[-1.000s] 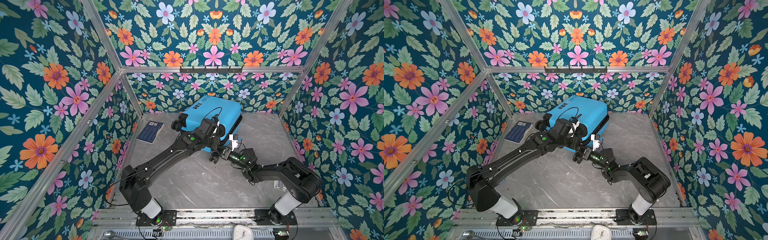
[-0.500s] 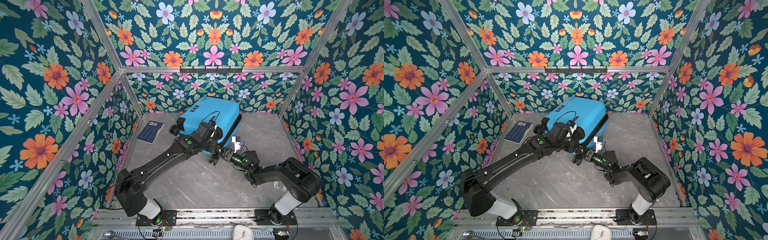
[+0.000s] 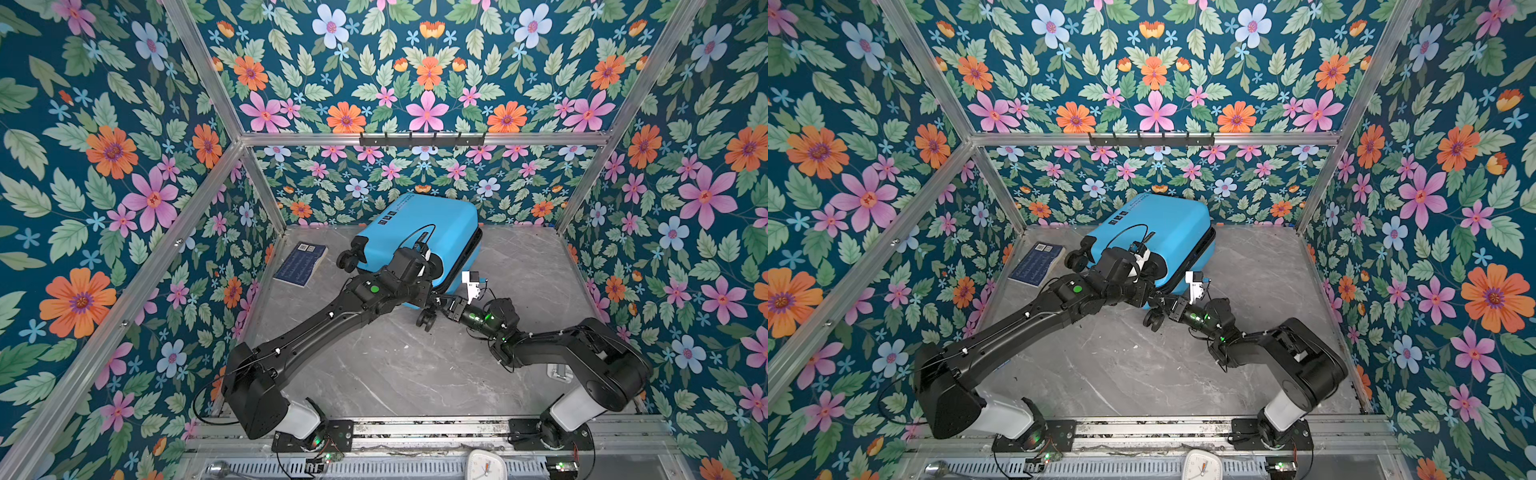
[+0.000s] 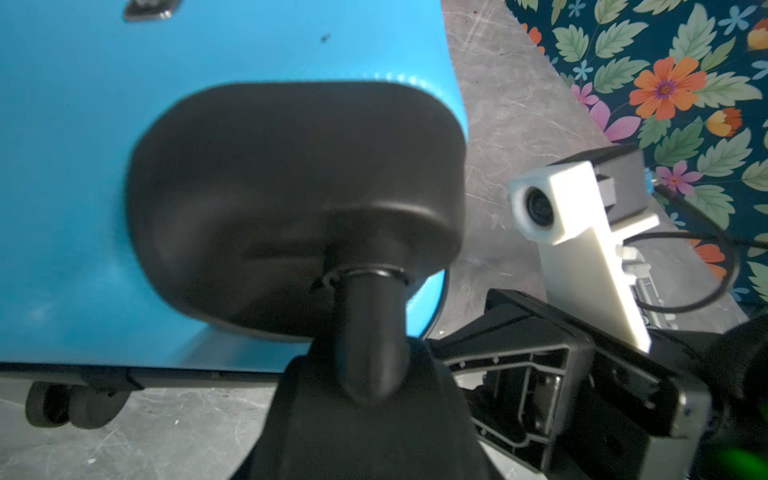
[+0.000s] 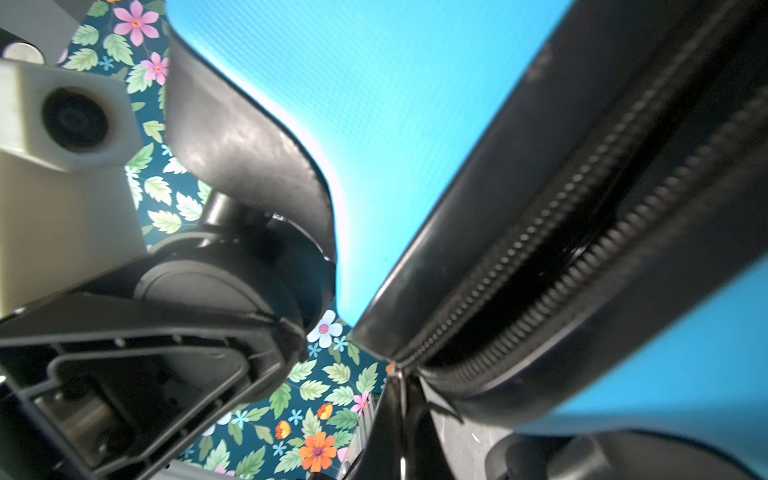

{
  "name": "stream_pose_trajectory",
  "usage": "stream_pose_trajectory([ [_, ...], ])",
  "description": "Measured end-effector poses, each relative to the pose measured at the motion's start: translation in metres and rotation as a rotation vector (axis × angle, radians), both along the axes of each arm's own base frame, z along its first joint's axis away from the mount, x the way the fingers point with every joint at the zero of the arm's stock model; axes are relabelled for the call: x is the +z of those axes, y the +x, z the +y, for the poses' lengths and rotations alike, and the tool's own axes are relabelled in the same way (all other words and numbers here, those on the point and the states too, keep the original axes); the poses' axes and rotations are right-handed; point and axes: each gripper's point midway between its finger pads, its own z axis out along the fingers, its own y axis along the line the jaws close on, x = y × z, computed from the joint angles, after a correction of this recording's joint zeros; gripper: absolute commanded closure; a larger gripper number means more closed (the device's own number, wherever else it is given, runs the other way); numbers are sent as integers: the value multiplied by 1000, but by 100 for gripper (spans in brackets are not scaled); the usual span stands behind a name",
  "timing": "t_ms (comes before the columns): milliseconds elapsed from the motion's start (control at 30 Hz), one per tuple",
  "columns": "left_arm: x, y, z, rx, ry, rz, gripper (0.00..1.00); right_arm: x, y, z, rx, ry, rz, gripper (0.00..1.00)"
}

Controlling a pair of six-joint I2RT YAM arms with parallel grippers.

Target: Pack the luggage

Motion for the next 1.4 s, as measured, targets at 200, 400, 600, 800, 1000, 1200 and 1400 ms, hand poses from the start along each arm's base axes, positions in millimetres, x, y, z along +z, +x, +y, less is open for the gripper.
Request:
stream_pose_trajectory([
  [200, 4, 2, -6, 6, -54, -7, 100, 8, 3, -2, -68, -162, 21, 100],
  [400, 1, -3, -15, -10, -89, 14, 100, 1, 2, -11, -114, -340, 58, 100],
  [600, -10, -12, -29, -36, -88, 44, 100, -12, -2, -24, -147, -458, 90, 100],
  [800, -17, -20, -37, -52, -109, 57, 100, -20, -4, -32, -164, -514, 97, 100],
  [1000, -20, -22, -40, -53, -133, 64, 100, -24, -3, -36, -177, -548, 59, 100],
  [1200, -14, -23, -38, -45, -150, 53, 100, -19, 0, -37, -194, -572, -18, 100],
  [1400, -9, -21, -35, -33, -156, 35, 100, -15, 4, -37, -200, -615, -108, 100],
])
